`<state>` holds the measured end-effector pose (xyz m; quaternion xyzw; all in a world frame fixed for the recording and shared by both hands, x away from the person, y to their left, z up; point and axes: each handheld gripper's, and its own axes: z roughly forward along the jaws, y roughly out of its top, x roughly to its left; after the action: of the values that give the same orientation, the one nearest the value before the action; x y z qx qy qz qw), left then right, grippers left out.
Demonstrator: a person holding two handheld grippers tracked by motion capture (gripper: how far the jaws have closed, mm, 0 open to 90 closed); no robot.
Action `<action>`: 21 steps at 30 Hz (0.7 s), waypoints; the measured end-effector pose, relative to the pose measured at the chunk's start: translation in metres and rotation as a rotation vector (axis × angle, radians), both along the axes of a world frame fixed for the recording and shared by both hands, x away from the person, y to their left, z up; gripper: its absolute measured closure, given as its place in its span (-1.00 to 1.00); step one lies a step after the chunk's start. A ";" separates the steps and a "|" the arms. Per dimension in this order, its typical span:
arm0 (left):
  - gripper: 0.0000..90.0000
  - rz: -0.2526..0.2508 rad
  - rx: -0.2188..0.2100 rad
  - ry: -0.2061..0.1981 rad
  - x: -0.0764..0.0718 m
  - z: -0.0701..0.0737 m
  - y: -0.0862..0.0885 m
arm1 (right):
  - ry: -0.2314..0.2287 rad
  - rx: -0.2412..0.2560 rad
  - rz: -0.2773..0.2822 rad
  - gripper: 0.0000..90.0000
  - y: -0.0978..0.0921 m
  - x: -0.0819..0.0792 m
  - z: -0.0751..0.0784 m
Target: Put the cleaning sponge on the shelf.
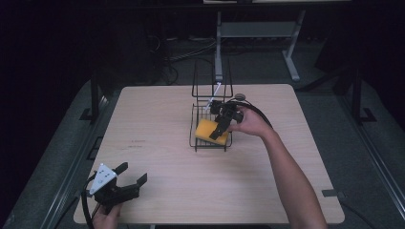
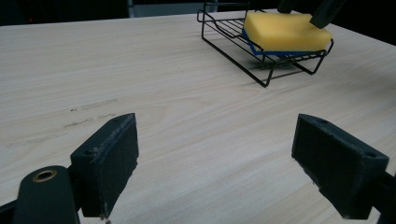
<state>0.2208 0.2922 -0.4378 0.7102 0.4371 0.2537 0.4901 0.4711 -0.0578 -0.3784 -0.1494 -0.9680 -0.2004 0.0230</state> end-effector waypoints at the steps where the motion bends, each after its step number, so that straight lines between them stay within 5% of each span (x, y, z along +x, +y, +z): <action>1: -0.69 0.000 0.000 0.000 0.000 0.000 0.000 | -0.001 0.003 0.006 -0.65 0.001 0.000 0.000; 21: -0.69 0.000 -0.001 -0.001 0.000 0.000 0.000 | 0.003 0.001 -0.026 -0.62 -0.006 0.004 -0.001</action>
<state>0.2209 0.2923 -0.4378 0.7100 0.4370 0.2539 0.4905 0.4752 -0.0634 -0.3797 -0.1622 -0.9659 -0.2008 0.0222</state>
